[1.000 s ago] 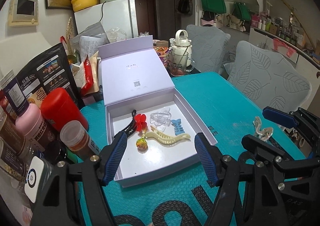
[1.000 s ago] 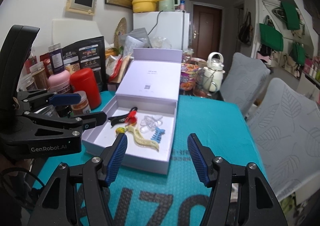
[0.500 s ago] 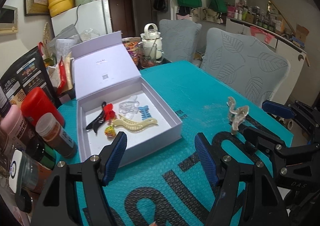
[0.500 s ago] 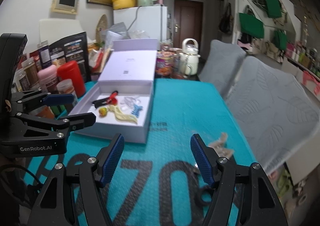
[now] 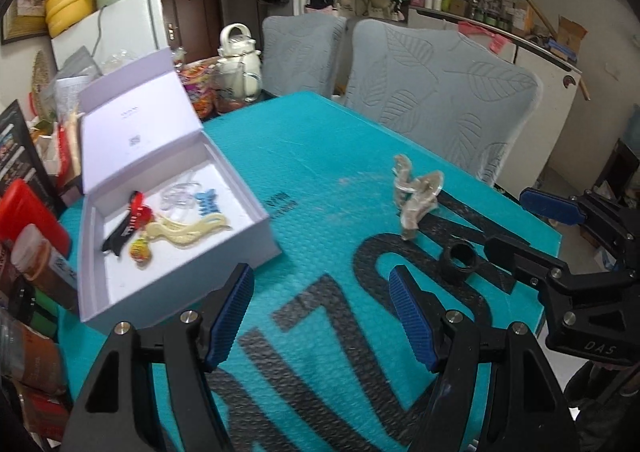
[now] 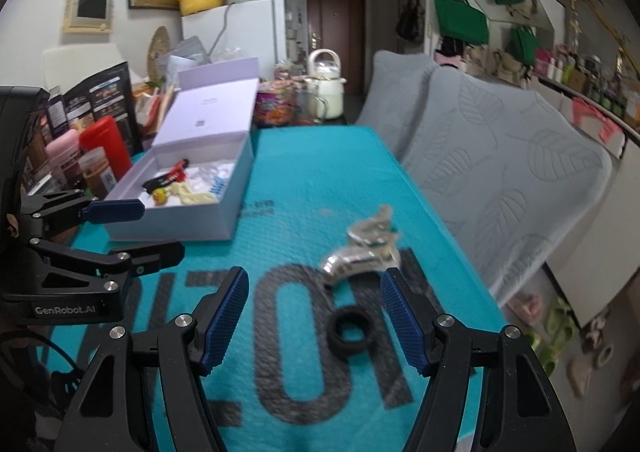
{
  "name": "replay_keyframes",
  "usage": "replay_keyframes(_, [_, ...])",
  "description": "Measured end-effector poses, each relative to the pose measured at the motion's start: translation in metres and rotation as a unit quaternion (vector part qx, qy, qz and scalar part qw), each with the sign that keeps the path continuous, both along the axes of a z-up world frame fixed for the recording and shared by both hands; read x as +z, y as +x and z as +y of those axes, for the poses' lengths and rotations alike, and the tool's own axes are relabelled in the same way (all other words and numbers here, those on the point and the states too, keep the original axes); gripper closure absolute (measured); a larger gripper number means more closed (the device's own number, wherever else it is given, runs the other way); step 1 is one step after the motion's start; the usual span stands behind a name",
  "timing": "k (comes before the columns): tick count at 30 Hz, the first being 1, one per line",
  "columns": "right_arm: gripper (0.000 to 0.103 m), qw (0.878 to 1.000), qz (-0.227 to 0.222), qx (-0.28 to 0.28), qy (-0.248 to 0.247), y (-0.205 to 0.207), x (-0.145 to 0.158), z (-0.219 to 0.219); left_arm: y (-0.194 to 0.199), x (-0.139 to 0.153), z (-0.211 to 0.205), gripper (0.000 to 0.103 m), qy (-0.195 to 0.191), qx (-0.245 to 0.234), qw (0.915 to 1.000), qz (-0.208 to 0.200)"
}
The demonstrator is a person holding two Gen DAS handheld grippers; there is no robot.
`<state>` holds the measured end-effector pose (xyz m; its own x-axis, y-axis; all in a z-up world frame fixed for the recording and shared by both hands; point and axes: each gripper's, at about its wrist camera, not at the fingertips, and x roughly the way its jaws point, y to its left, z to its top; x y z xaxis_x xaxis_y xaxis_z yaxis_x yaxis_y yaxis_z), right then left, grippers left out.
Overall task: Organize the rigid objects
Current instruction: 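Withdraw both open tools from the box toward the pearly hook and black ring, then grasp the pearly S-shaped hook with the left tool while the right tool grasps the black ring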
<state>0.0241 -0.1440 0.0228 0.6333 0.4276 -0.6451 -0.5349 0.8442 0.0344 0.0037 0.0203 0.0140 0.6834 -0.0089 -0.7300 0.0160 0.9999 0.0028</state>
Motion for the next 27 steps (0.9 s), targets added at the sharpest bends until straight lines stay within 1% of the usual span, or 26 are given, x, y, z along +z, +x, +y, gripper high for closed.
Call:
replay_keyframes(9, [0.034, 1.000, 0.023, -0.017, 0.007, 0.009, -0.024, -0.027, 0.013, -0.016, -0.020, 0.033, -0.018, -0.011, 0.9997, 0.012])
replay_keyframes(14, [0.034, 0.999, 0.042, -0.018, 0.008, 0.019, -0.041, -0.031, 0.020, -0.031, -0.024, 0.033, -0.023, -0.008, 0.9992, 0.031])
replay_keyframes(16, [0.034, 0.998, 0.052, -0.015, 0.010, 0.024, -0.050, -0.031, 0.023, -0.037, -0.023, 0.033, -0.029, -0.002, 0.9988, 0.040])
replay_keyframes(20, [0.034, 0.998, 0.066, -0.008, 0.016, 0.033, -0.061, -0.031, 0.029, -0.048, -0.018, 0.033, -0.059, 0.009, 0.9965, 0.059])
replay_keyframes(23, [0.034, 0.997, 0.078, 0.002, 0.016, 0.040, -0.071, -0.027, 0.037, -0.053, -0.016, 0.033, -0.058, 0.019, 0.9958, 0.067])
replay_keyframes(26, [0.034, 0.995, 0.100, 0.014, 0.016, 0.048, -0.082, -0.024, 0.045, -0.056, -0.015, 0.033, -0.066, 0.022, 0.9949, 0.073])
replay_keyframes(27, [0.039, 0.994, 0.108, 0.014, 0.016, 0.052, -0.087, -0.024, 0.047, -0.056, -0.015, 0.033, -0.068, 0.023, 0.9947, 0.073])
